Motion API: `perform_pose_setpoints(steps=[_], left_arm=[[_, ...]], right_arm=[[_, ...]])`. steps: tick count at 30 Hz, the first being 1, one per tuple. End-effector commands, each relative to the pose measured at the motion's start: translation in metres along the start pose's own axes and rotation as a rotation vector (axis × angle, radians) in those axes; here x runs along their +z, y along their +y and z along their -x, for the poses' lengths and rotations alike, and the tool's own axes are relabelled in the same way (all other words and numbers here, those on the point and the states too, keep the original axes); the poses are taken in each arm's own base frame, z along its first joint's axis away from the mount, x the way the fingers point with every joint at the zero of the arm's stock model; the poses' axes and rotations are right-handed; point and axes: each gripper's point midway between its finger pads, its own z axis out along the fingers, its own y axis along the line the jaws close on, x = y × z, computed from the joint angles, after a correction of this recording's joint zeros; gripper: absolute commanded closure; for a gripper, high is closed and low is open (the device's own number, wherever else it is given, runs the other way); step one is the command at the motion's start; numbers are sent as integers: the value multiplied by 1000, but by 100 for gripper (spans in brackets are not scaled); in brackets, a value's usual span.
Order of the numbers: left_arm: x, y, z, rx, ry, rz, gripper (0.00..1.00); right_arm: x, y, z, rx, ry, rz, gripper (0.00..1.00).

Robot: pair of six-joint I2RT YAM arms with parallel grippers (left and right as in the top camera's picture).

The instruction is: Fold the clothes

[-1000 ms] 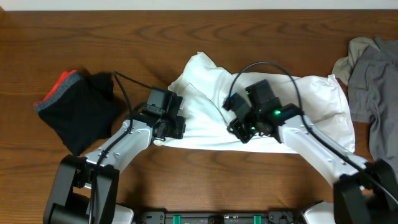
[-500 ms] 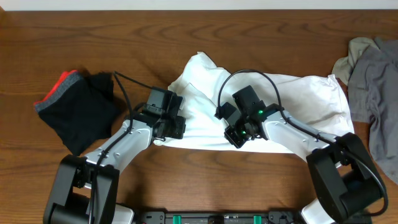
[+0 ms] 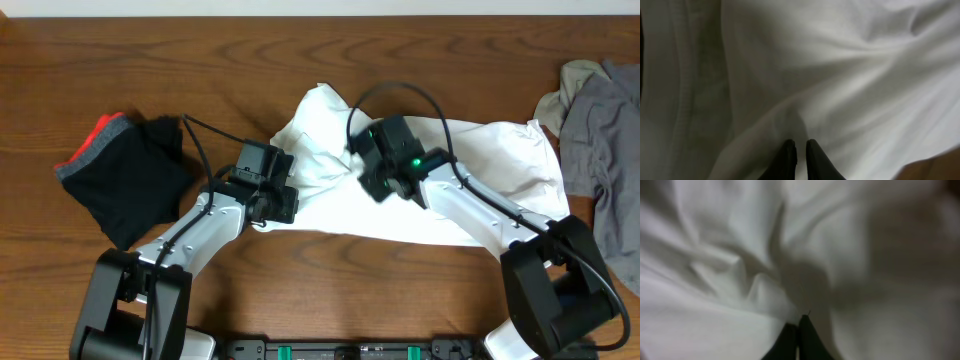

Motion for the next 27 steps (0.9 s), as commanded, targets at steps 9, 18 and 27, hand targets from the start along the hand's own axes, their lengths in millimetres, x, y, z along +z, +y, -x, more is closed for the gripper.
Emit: perform_pose_setpoints(steps=[9,18,27], left_arm=[[3,-1,-6,9,24,-6,89],[3,1,-6,9,23,1,89],[2,1,-10,5,38,3,89]], right_arm=[[-14,-29,-4,64,62,-145,74],[-20,5,-57,64,273,27,86],[-7,0,-99,73,351,-11,85]])
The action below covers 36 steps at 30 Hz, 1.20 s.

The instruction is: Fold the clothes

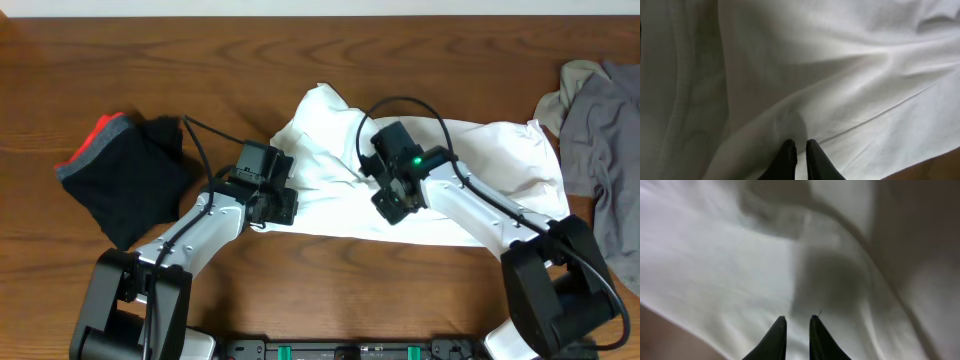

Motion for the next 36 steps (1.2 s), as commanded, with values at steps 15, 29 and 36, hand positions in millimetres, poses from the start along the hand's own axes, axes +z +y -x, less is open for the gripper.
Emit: perform_pose_setpoints(steps=[15,29,36], left_arm=[[9,26,-24,1,53,125,89],[10,37,-22,-31,35,189,92],[11,38,-24,-35,39,190,93]], right_arm=[[17,-71,-49,276,66,-95,82],[13,-103,-75,409,127,-182,82],[10,-124,-87,499,139,-236,80]])
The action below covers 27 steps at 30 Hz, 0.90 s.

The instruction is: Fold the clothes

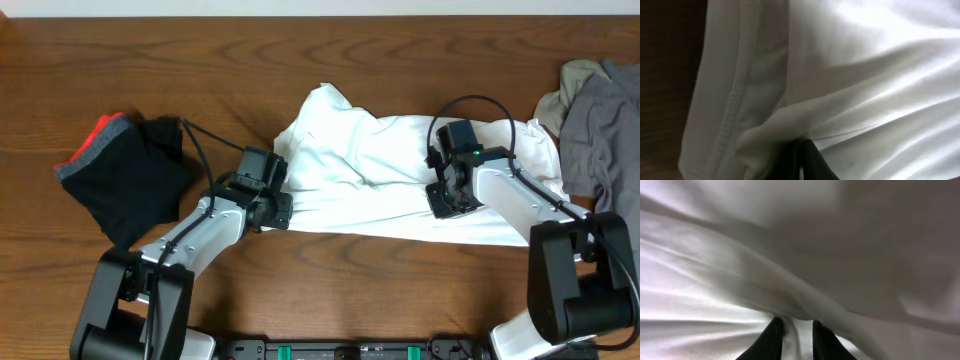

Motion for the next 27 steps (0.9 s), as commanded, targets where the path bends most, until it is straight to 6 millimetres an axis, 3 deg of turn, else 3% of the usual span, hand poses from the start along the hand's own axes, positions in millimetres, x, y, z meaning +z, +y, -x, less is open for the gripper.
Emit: perform_pose_setpoints(steps=[1,10,20,27], left_arm=[[7,13,-14,-24,38,62,94],[9,35,-23,-109,49,123,94],[8,42,-23,-137,44,136,94],[2,76,-28,-276,44,230,94]], right_arm=[[2,-38,-9,110,22,-138,80],[1,-77,-13,270,15,-223,79],[2,-75,-14,293,16,-199,77],[2,-75,-13,300,12,-199,76]])
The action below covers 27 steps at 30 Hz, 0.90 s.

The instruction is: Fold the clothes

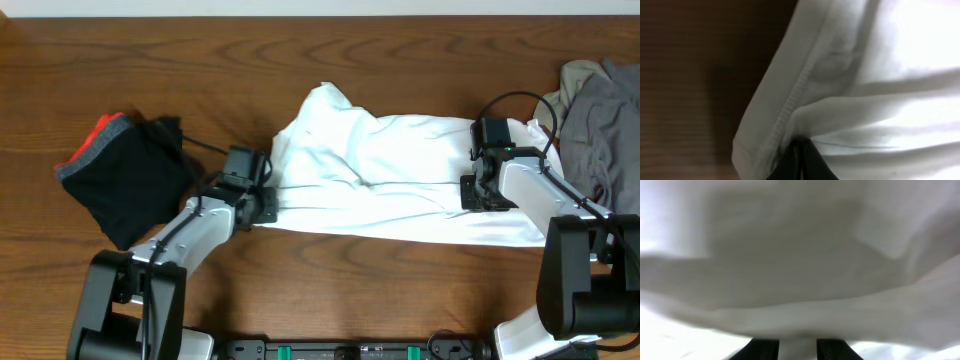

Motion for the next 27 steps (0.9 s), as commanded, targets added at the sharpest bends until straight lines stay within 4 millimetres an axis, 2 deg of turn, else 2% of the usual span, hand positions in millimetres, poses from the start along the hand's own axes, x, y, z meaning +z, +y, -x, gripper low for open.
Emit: perform_pose_setpoints(steps=[1,5,10,14,17,19,24,27], left_arm=[[8,46,-21,-105,57,142,94],[6,65,-18,-172,51,160,94],[4,78,-19,-217,52,173,94],[4,81,-22,-226,65,179,94],[4,81,-22,-226,65,178,94],[4,81,-22,-226,65,178,94],[4,81,-22,-226,65,178,94],[3,80,-21,-226,63,178,94]], right_arm=[[2,-3,-2,22,4,-15,75],[1,-3,-1,23,2,-14,73],[1,-3,1,26,-8,-13,69],[1,-3,7,33,-32,-11,67],[1,-3,17,46,-69,-9,58],[1,-5,21,68,-84,-9,57],[2,-30,26,249,-93,-43,56],[4,-33,25,288,-80,-3,54]])
